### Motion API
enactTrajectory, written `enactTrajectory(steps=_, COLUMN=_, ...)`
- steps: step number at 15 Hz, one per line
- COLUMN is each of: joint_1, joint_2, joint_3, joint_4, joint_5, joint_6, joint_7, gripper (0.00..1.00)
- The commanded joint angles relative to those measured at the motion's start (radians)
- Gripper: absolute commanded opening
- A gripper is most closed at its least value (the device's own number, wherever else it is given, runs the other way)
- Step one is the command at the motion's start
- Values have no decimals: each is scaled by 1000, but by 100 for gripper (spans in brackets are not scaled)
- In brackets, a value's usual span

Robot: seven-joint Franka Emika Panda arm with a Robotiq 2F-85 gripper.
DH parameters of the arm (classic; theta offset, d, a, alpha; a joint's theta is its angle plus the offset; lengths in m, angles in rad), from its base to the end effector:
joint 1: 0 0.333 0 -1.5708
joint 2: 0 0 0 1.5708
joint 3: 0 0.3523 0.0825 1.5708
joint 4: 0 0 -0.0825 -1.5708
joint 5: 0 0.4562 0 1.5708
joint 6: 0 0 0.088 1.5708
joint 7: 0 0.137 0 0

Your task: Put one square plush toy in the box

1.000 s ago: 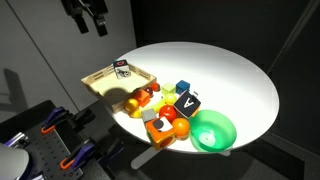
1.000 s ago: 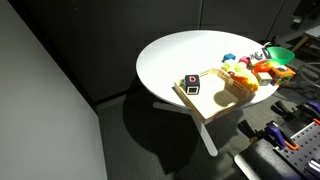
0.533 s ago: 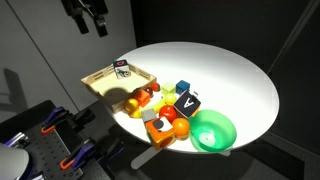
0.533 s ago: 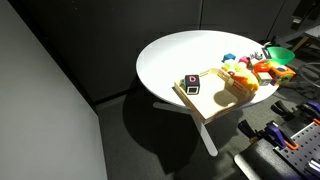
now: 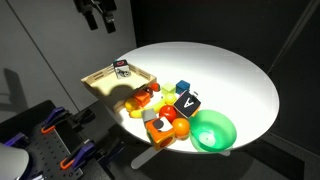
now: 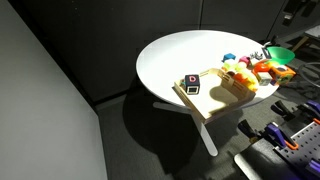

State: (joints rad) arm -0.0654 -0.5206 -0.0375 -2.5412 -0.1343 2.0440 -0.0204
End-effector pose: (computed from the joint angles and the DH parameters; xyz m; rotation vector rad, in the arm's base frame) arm 0.4312 -0.0550 0.4210 3.0386 -0.0272 0.0267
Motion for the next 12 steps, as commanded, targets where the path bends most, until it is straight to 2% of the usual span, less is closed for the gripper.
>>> enactTrajectory(steps=1, joint_1=-5, joint_2=102, joint_3=-10, joint_4=89, joint_5=21, joint_6=16, joint_7=28, gripper=100)
enactTrajectory(steps=12, joint_1=-8, joint_2=408, joint_3=-63, joint_4=313, joint_5=62, joint_6=37, joint_7=-68, gripper=100)
